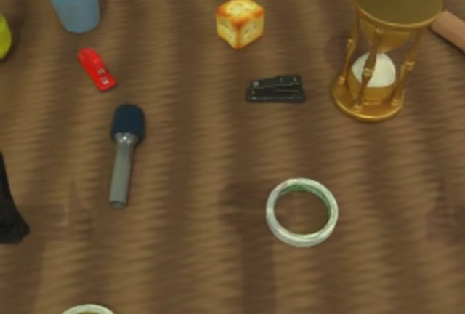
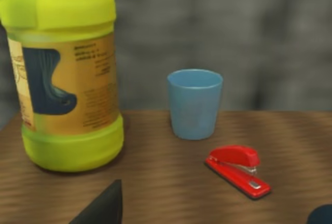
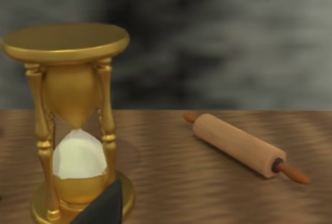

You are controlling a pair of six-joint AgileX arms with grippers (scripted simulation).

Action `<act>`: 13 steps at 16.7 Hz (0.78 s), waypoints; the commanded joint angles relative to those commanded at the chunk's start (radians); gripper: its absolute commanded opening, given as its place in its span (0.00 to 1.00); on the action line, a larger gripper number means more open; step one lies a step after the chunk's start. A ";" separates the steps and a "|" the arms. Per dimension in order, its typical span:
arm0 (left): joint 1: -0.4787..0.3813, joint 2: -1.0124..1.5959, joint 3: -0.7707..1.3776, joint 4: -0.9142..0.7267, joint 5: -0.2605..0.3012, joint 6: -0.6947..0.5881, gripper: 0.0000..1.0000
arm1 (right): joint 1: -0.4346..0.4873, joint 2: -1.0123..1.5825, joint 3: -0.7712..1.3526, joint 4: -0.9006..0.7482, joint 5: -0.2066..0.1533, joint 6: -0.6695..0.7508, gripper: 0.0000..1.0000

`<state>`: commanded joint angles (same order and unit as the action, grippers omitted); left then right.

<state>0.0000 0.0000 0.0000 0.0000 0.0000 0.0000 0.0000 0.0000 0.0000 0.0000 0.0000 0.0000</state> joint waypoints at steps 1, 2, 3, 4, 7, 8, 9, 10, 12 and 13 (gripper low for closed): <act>0.000 0.000 0.000 0.000 0.000 0.000 1.00 | 0.000 0.000 0.000 0.000 0.000 0.000 1.00; 0.000 0.000 0.000 0.000 0.000 0.000 1.00 | 0.000 0.000 0.000 0.000 0.000 0.000 1.00; -0.004 0.011 0.009 -0.009 0.000 -0.002 1.00 | 0.000 0.000 0.000 0.000 0.000 0.000 1.00; -0.011 0.032 0.027 -0.026 0.000 -0.007 1.00 | 0.000 0.000 0.000 0.000 0.000 0.000 1.00; -0.046 0.159 0.128 -0.120 -0.004 -0.032 1.00 | 0.000 0.000 0.000 0.000 0.000 0.000 1.00; -0.061 0.223 0.175 -0.161 -0.007 -0.045 1.00 | 0.000 0.000 0.000 0.000 0.000 0.000 1.00; -0.077 0.298 0.229 -0.206 -0.010 -0.059 1.00 | 0.000 0.000 0.000 0.000 0.000 0.000 1.00; -0.094 0.382 0.289 -0.253 -0.014 -0.075 1.00 | 0.000 0.000 0.000 0.000 0.000 0.000 1.00; -0.131 0.569 0.421 -0.351 -0.022 -0.110 1.00 | 0.000 0.000 0.000 0.000 0.000 0.000 1.00; -0.150 0.670 0.491 -0.400 -0.026 -0.129 1.00 | 0.000 0.000 0.000 0.000 0.000 0.000 1.00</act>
<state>-0.1497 0.6700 0.4908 -0.3996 -0.0259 -0.1285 0.0000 0.0000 0.0000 0.0000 0.0000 0.0000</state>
